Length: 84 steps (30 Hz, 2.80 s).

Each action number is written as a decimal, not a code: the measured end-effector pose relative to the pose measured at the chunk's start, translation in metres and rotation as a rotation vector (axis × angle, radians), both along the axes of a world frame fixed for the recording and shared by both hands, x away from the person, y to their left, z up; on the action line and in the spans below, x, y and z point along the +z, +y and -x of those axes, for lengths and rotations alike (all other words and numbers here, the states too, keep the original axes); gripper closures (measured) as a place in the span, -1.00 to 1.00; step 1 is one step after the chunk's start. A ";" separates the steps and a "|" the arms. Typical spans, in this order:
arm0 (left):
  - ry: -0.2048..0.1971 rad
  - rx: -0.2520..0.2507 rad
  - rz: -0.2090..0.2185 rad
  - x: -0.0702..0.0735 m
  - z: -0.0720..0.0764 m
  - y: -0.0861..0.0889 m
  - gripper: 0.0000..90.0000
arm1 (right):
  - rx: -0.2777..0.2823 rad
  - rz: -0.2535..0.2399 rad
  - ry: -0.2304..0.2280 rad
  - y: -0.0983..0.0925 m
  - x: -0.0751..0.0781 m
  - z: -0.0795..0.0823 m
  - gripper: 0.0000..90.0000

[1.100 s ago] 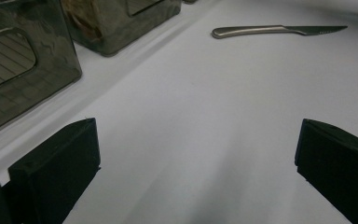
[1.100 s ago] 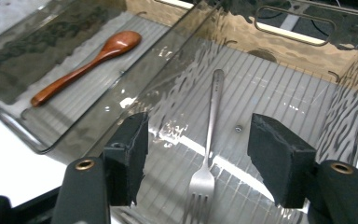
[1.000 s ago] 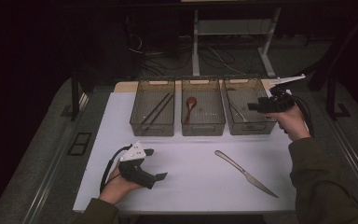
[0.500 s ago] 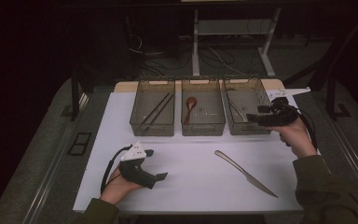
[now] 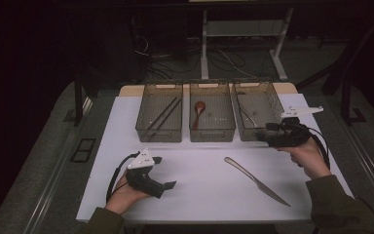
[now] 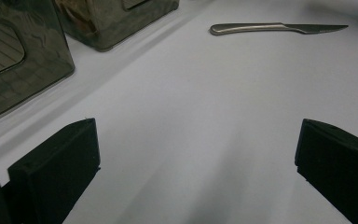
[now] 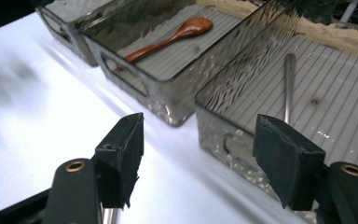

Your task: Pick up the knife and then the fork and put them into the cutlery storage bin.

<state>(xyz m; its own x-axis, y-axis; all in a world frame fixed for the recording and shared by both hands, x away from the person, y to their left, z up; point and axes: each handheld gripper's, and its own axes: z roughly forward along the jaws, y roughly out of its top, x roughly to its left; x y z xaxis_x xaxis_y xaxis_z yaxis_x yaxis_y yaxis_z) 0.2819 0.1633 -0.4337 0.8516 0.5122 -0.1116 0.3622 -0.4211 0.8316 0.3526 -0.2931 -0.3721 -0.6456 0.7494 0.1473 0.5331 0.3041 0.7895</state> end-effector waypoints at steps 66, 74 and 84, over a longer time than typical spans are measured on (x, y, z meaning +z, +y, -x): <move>-0.008 -0.009 0.001 0.001 0.002 -0.002 -1.00 | 0.192 0.491 0.430 0.074 -0.037 0.029 0.45; -0.007 -0.008 0.002 0.001 0.002 -0.002 -1.00 | 0.194 0.545 0.467 0.088 -0.043 0.023 0.57; -0.006 -0.008 0.001 0.001 0.002 -0.002 -1.00 | 0.213 0.637 0.469 0.098 -0.048 0.019 0.69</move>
